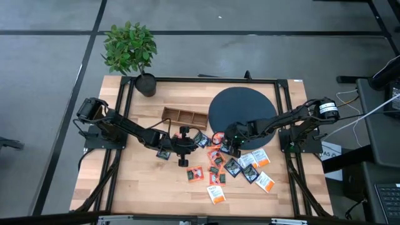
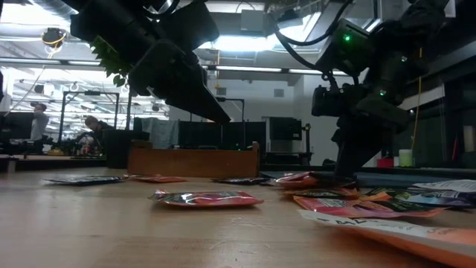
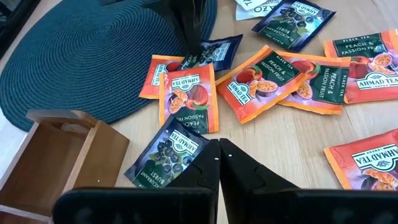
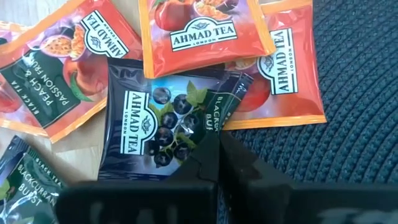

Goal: Pick & Place Tea
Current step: Put the dark blue tea bag into the left section of the wooden organizer

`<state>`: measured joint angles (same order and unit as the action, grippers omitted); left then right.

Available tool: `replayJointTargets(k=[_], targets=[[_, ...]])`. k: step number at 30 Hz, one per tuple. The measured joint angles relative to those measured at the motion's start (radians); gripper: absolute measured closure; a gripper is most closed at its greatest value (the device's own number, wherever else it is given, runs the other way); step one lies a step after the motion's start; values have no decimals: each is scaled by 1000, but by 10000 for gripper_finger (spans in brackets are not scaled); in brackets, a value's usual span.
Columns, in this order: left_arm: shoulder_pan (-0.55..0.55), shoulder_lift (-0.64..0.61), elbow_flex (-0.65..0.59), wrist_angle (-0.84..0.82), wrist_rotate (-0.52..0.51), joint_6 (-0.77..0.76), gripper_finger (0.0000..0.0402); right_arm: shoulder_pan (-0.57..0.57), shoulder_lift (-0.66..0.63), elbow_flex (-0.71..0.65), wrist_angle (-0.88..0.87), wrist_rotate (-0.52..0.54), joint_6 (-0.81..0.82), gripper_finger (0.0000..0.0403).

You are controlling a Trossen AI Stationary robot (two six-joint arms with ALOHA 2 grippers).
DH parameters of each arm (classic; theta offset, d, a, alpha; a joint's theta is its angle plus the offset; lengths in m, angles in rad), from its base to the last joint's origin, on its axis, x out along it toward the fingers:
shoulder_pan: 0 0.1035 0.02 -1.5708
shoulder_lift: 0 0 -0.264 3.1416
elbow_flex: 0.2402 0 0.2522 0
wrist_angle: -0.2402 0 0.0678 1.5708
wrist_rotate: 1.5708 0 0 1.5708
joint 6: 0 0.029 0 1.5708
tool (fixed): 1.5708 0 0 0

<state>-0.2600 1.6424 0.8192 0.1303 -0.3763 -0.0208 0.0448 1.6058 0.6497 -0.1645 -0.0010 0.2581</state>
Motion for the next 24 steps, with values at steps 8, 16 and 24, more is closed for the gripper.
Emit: replayJointTargets(k=[8, 16, 24], targets=[[0, 0, 0, 0, 0, 0, 399, -1, -56, 33, -115, 9, -7, 399], [0, -1, 0, 1, 1, 0, 399, -5, -153, 42, -155, 11, -15, 401], [-2, -43, -1, -35, 5, -5, 399, -7, -264, 43, -157, 40, -61, 401]])
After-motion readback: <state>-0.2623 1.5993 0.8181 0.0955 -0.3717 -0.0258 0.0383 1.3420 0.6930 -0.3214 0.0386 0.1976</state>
